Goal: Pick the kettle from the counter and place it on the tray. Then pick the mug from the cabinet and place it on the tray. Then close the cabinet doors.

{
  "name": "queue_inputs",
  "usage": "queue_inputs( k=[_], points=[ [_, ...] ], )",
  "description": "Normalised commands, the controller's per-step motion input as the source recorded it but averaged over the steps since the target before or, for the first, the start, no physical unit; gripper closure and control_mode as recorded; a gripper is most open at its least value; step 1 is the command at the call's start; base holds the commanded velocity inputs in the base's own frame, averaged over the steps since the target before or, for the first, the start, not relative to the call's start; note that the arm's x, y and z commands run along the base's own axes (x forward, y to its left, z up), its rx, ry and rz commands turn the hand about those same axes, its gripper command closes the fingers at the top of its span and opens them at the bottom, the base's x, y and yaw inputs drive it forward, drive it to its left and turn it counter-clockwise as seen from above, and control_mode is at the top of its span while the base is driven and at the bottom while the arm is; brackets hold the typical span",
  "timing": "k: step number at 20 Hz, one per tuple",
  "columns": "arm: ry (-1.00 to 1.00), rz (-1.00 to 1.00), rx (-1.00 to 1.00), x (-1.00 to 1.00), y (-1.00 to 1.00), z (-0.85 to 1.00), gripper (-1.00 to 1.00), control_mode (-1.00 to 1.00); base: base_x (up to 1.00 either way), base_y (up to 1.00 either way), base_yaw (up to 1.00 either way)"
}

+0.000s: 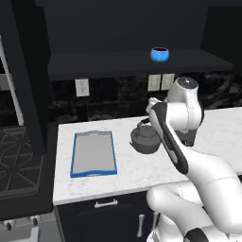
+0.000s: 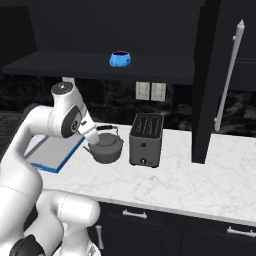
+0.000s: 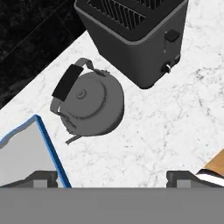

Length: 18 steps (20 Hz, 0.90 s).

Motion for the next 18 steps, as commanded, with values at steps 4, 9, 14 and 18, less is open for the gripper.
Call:
queue_inputs(
  k=[4, 9, 14, 18],
  points=[
    [-0.02, -0.12, 0.08, 0.59, 0.00, -0.14, -1.00, -1.00, 0.00, 0.00, 0.00],
    [0.00, -0.02, 0.00, 0.65, 0.00, -0.12, -1.00, -1.00, 0.00, 0.00, 0.00],
    [0.00, 0.00, 0.00, 0.60, 0.00, -0.05, -1.00, -1.00, 0.00, 0.00, 0.00],
    [0.00, 0.00, 0.00, 0.36, 0.00, -0.20, -1.00, -1.00, 0.00, 0.00, 0.00]
  ],
)
